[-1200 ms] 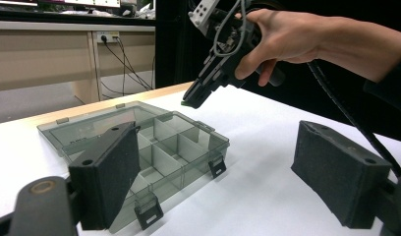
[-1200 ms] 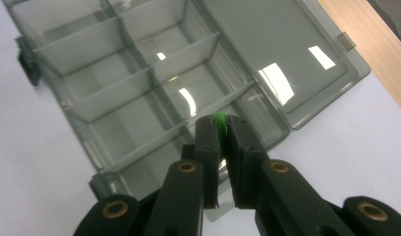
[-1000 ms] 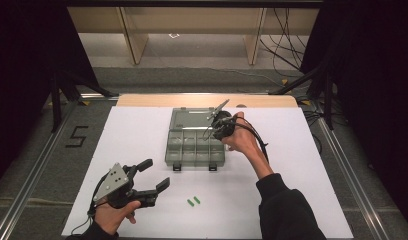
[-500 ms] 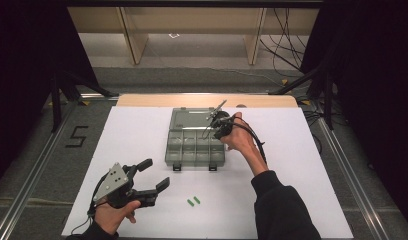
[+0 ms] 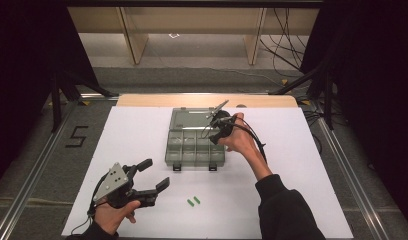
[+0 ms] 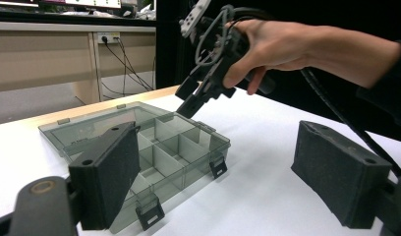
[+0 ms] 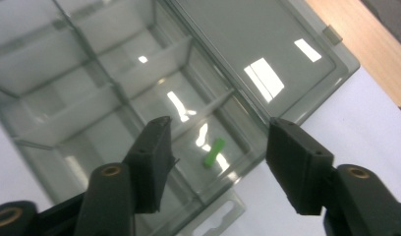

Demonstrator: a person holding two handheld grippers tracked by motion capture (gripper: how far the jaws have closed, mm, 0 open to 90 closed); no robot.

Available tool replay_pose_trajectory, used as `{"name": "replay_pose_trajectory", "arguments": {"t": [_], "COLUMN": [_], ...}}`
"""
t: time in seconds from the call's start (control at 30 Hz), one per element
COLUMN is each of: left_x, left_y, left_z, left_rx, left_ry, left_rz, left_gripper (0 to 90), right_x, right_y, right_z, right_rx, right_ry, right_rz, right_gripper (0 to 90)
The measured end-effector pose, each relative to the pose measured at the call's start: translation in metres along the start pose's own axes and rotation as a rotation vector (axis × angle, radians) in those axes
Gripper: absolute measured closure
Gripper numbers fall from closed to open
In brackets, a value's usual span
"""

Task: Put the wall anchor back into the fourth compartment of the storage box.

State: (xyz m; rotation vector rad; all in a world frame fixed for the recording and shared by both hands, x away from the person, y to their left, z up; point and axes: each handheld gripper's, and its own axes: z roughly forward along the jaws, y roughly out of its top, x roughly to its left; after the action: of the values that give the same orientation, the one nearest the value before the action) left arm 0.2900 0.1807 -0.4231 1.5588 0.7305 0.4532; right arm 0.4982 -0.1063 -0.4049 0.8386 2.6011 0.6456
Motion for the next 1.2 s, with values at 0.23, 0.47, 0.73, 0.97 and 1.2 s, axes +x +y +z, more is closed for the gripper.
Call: {"name": "replay_pose_trajectory", "arguments": {"t": [0.23, 0.47, 0.73, 0.97, 1.2], "left_x": [-0.001, 0.0, 0.0, -0.001, 0.0], "left_y": [0.0, 0.0, 0.001, 0.001, 0.001], "left_z": [0.0, 0.0, 0.0, 0.0, 0.0], "left_rx": [0.001, 0.004, -0.002, -0.003, -0.002], "left_ry": [0.0, -0.002, -0.007, -0.006, -0.007], "left_rz": [0.003, 0.008, 0.01, 0.008, 0.01], "left_gripper": [17.0, 17.0, 17.1, 17.1, 17.1], "right_x": [0.028, 0.051, 0.071, 0.083, 0.094], "right_y": [-0.007, -0.016, -0.024, -0.03, -0.035], "right_z": [-0.018, -0.032, -0.041, -0.043, -0.039], "right_rx": [-0.054, -0.088, -0.099, -0.091, -0.067], "right_ry": [0.024, 0.078, 0.12, 0.135, 0.161], "right_rz": [-0.029, -0.04, -0.071, -0.093, -0.11], "right_gripper": [34.0, 33.5, 32.9, 32.7, 32.6]}}
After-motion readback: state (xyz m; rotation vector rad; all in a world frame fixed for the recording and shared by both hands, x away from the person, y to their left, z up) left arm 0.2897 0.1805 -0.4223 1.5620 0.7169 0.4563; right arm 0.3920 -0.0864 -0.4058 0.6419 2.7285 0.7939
